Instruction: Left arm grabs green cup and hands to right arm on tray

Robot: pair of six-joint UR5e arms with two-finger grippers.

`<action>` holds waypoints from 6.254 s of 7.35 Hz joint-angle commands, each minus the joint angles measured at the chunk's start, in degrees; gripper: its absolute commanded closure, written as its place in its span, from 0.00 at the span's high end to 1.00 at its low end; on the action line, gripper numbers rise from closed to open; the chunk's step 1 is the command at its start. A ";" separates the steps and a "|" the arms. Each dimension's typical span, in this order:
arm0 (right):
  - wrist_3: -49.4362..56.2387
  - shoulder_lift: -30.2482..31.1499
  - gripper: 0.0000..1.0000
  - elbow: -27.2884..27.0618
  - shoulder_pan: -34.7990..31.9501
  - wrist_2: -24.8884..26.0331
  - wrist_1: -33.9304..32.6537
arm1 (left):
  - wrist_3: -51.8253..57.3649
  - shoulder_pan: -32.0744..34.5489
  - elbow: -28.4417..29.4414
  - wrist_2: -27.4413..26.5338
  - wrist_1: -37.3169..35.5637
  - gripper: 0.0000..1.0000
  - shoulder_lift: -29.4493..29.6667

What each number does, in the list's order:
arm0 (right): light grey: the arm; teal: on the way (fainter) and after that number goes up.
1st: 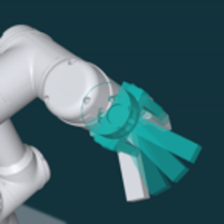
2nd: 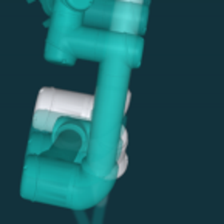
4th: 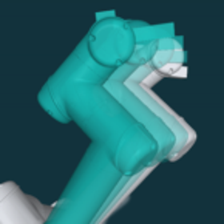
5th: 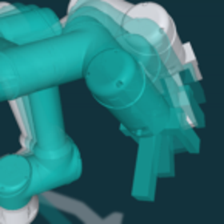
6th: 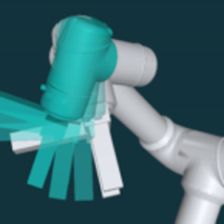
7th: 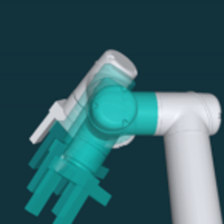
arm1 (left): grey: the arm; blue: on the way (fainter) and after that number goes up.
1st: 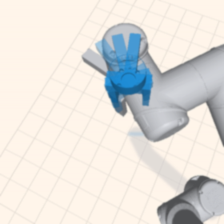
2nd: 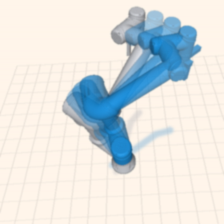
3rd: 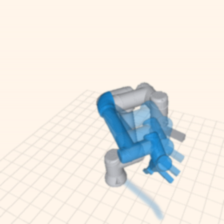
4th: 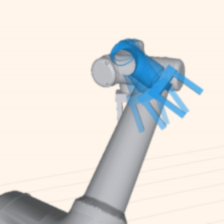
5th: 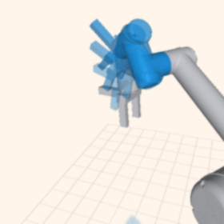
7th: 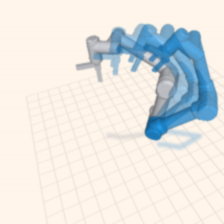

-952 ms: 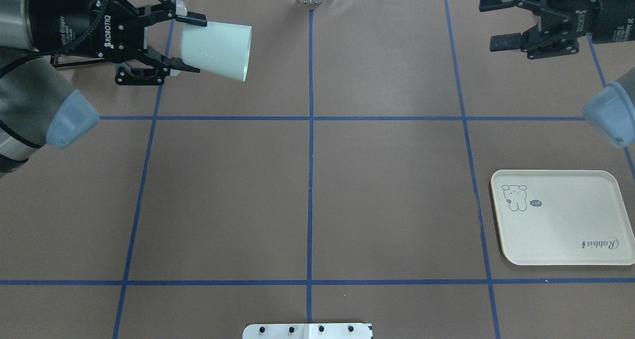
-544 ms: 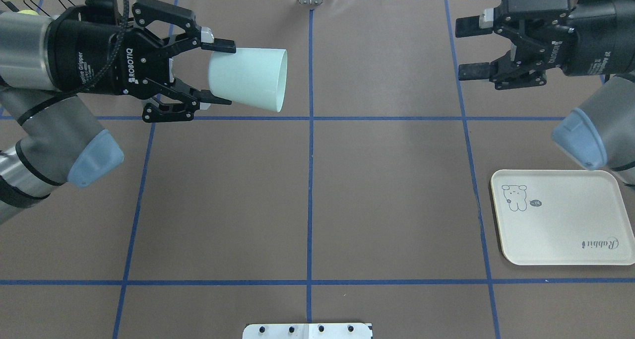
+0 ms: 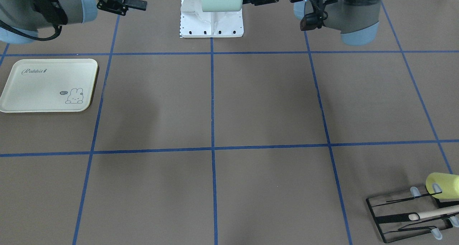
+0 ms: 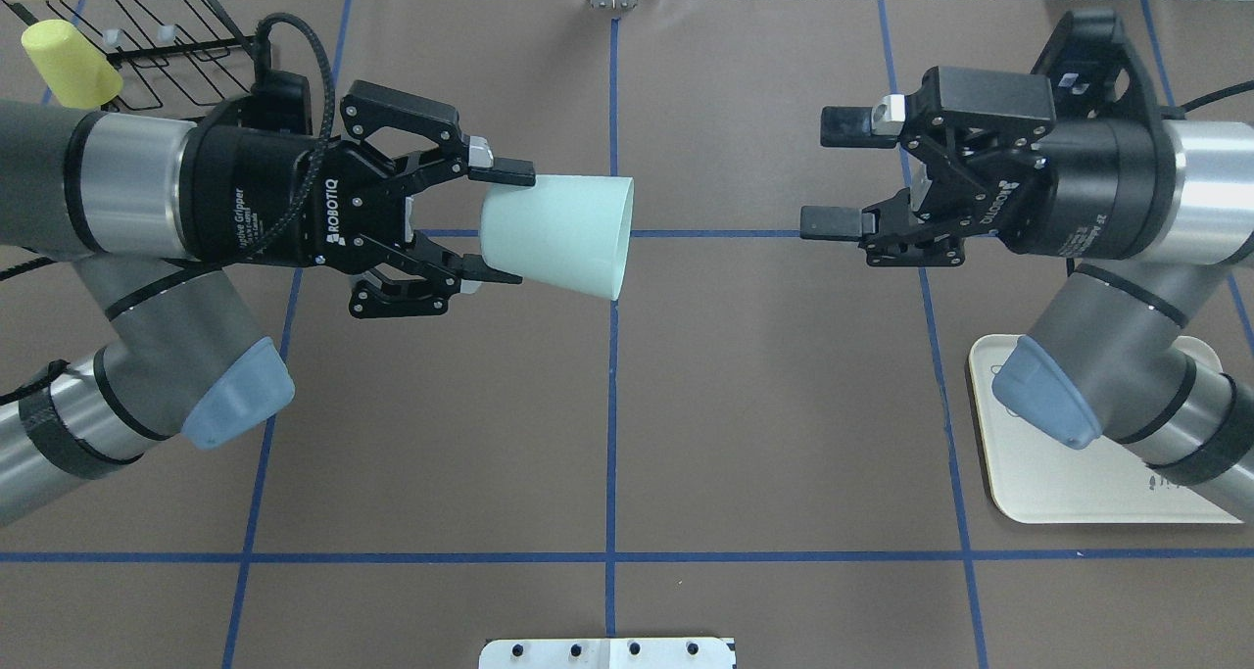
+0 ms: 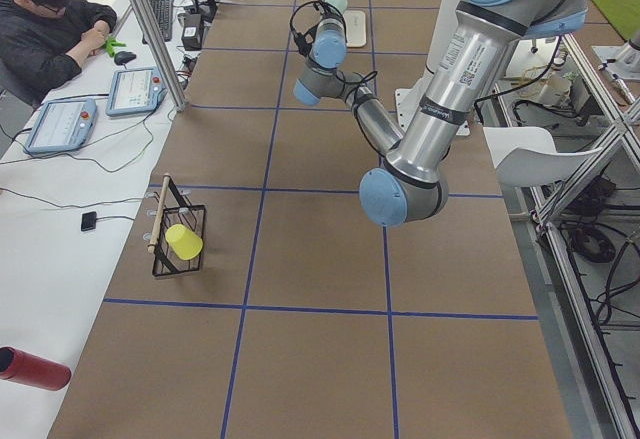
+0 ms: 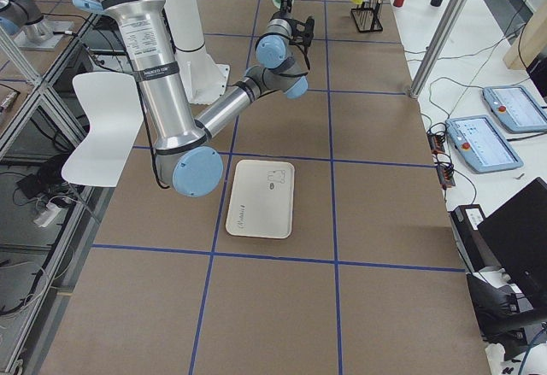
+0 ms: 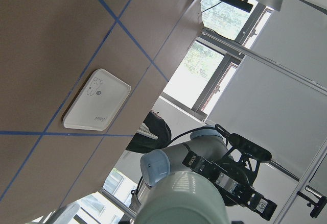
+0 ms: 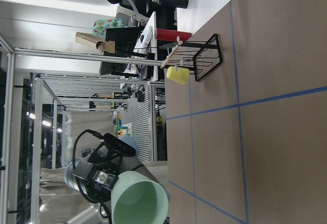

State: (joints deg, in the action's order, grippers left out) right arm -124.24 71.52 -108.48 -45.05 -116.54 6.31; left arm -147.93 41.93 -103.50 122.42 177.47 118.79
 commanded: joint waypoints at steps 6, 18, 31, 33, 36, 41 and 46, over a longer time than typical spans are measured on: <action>-2.50 -0.41 0.99 -1.90 13.32 16.52 -0.59 | 0.44 -1.68 0.14 -2.10 -0.90 0.00 0.13; -1.01 -4.63 0.98 -3.58 13.50 15.73 -12.28 | 2.45 -3.52 -0.04 -1.22 -0.90 0.00 -0.23; -0.48 -4.10 0.00 -3.67 10.87 9.24 -14.31 | 7.22 -3.61 -1.00 -2.19 -0.81 1.00 -0.40; -0.39 -3.84 0.00 -3.49 10.60 9.05 -14.40 | 7.13 -3.61 -1.09 -2.10 -0.90 1.00 -0.40; 5.28 -3.66 0.00 -3.05 2.81 -3.11 -24.28 | 8.18 -3.26 -0.48 -2.19 -1.08 1.00 -1.37; 26.98 -2.52 0.00 -2.96 -4.86 -8.97 -52.14 | 37.75 1.20 -1.44 -2.10 -19.23 1.00 -6.97; 53.94 -1.39 0.00 -3.23 -15.22 -8.88 -77.98 | 66.72 13.85 -2.23 -2.19 -27.61 1.00 -24.18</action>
State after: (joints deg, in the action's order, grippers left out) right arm -78.40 69.43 -111.65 -57.40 -125.41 -65.47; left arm -90.79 52.90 -105.69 120.27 151.40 99.73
